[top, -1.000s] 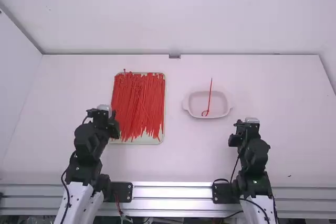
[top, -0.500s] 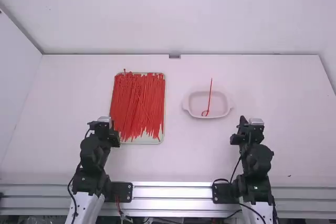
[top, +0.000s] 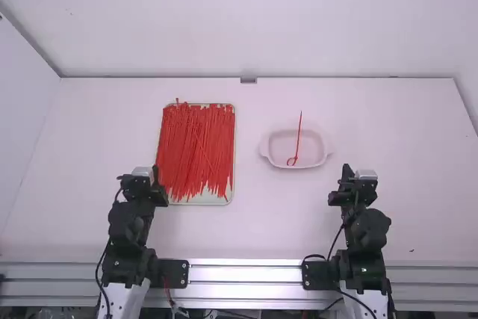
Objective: Fasten the cable tie
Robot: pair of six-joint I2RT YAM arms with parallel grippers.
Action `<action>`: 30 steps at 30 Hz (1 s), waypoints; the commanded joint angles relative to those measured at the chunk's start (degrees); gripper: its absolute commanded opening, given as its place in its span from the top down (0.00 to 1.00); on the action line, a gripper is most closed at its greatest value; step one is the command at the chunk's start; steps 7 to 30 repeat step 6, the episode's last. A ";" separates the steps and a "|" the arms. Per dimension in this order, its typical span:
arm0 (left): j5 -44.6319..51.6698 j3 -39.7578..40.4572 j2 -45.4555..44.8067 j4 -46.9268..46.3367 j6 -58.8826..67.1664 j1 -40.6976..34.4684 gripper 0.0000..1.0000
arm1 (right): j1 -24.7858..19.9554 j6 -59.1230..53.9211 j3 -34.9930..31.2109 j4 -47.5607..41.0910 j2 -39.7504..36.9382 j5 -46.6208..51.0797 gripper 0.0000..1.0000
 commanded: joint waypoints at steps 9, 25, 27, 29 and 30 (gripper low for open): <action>-0.32 -0.67 -3.16 -0.08 0.16 -0.12 1.00 | 0.16 0.14 -0.67 -0.30 -0.51 0.10 1.00; -0.32 -0.67 -3.16 -0.08 0.16 -0.12 1.00 | 0.16 0.14 -0.67 -0.30 -0.51 0.10 1.00; -0.32 -0.67 -3.16 -0.08 0.16 -0.12 1.00 | 0.16 0.14 -0.67 -0.30 -0.51 0.10 1.00; -0.32 -0.67 -3.16 -0.08 0.16 -0.12 1.00 | 0.16 0.14 -0.67 -0.30 -0.51 0.10 1.00; -0.32 -0.67 -3.16 -0.08 0.16 -0.12 1.00 | 0.16 0.14 -0.67 -0.30 -0.51 0.10 1.00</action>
